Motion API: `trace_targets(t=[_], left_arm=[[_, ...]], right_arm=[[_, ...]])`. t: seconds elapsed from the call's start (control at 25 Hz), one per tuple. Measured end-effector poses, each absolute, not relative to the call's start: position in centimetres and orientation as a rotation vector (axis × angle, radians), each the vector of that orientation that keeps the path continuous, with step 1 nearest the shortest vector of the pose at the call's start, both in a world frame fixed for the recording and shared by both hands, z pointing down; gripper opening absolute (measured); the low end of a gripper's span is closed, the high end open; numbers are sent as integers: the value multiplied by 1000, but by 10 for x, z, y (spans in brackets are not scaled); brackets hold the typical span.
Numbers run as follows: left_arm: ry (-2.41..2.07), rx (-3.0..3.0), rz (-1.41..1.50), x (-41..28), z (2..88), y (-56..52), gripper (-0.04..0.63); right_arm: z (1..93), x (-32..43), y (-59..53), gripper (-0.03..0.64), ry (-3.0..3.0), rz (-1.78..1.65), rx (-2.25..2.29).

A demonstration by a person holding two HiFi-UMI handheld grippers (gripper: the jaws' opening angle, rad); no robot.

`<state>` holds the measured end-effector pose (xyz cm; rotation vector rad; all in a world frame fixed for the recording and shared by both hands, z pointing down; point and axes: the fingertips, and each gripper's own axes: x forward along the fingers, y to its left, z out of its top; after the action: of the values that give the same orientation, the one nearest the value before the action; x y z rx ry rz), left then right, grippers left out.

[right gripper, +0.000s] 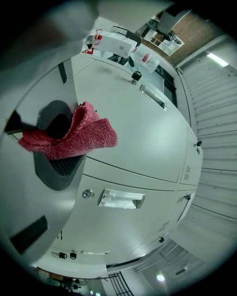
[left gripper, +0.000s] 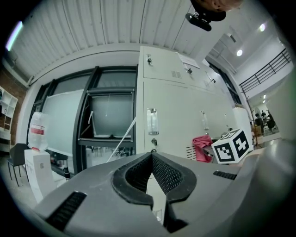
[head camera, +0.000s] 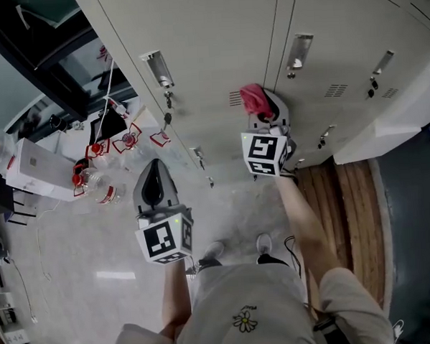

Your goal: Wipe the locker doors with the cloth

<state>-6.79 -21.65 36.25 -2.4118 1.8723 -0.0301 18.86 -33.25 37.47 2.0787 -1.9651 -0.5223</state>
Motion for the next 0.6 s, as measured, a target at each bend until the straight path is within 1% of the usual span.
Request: trace_targets(t=[0.32, 0.6], left_arm=[[1853, -2422, -28, -65, 361, -218, 15], [1857, -2410, -21, -73, 356, -216, 17]], right_arm=[[379, 216, -331, 29, -1908, -488, 2132], [378, 218, -331, 29, -1900, -473, 2159]])
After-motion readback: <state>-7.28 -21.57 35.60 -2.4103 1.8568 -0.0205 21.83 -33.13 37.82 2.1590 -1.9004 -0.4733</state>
